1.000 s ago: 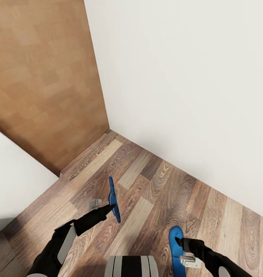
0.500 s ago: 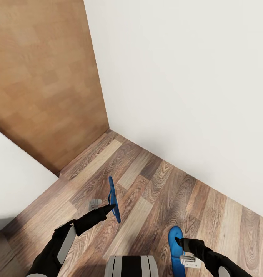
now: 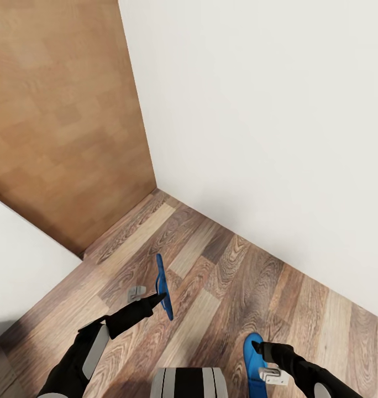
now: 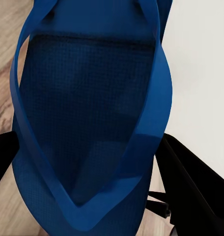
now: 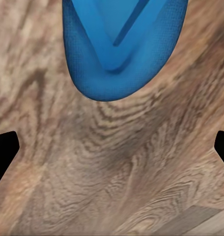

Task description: In the bedroom, move the book from the bed onto either nightstand, and place the two sandals side by side next to the bed.

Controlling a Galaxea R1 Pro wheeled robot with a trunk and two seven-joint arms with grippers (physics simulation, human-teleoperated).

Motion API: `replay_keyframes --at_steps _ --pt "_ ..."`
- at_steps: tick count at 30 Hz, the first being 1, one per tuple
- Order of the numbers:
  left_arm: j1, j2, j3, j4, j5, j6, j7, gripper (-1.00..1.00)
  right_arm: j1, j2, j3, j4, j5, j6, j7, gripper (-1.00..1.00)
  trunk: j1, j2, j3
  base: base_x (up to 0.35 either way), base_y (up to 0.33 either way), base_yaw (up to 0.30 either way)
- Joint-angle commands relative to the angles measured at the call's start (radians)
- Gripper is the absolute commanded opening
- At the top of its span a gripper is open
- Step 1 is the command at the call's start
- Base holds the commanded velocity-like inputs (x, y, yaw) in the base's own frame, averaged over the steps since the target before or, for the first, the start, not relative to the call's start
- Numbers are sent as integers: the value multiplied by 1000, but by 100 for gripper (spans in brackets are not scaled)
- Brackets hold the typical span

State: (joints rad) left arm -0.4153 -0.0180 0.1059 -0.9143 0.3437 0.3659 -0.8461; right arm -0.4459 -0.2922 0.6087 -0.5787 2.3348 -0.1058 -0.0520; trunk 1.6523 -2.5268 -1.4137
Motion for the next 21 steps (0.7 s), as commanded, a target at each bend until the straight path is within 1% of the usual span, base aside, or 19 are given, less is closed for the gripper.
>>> replay_keyframes --at_steps 1,21 --pt "0 -1 3 0 4 10 -4 -100 0 -1 2 -1 11 -2 -4 100 0 0 -1 7 0 0" --pt "0 0 3 0 5 10 -5 -100 0 -1 3 0 11 -2 -4 100 0 0 -1 1 0 0"
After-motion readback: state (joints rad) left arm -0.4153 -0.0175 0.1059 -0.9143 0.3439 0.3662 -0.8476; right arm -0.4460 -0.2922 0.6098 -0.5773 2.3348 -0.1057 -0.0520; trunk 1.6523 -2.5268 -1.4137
